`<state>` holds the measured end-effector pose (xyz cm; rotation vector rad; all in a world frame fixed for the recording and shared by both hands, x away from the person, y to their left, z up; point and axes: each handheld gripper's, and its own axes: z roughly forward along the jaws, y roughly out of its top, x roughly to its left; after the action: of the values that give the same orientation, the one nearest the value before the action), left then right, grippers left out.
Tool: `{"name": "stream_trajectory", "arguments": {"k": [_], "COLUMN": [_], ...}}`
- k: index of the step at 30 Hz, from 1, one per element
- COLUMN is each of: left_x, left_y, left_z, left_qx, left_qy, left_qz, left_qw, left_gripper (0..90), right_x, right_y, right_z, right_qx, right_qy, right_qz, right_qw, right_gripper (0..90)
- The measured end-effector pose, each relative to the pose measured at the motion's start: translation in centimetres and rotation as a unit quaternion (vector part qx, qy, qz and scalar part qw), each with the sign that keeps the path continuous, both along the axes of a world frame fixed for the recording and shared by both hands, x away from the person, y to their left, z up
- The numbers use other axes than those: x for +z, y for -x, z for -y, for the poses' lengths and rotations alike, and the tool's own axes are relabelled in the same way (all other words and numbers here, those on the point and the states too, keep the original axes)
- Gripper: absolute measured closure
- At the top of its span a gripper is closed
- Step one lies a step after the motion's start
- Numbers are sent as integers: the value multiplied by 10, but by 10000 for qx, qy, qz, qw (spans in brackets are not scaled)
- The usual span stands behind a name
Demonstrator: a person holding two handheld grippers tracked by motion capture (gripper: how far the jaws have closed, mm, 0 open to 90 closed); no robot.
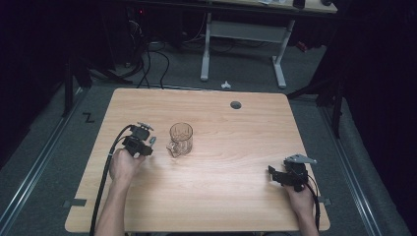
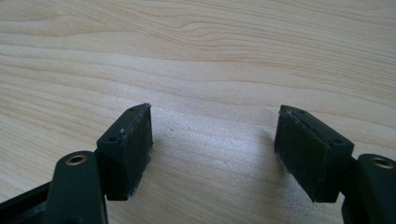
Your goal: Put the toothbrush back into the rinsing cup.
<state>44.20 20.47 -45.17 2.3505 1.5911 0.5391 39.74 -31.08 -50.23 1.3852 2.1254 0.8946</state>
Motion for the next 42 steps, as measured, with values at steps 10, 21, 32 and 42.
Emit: {"name": "stream_trajectory", "arguments": {"k": [10,21,32,42], "left_x": [0,-12,-15,-15], "left_y": [-11,-19,-21,-23], "left_z": [4,2,-2,-5], "left_qx": [-72,-17,14,57], "left_qy": [-69,-63,32,157], "left_qz": [-228,-515,-639,-714], "left_qw": [9997,9986,9980,9973], "left_gripper": [621,633,696,758], "right_x": [0,0,0,0], "right_y": [0,0,0,0], "right_z": [0,0,0,0], "right_qx": [4,11,11,12], "right_qy": [1,9,9,9], "right_qz": [2,6,6,6], "right_qw": [10000,10000,10000,10000], "right_gripper": [283,282,283,283]}}
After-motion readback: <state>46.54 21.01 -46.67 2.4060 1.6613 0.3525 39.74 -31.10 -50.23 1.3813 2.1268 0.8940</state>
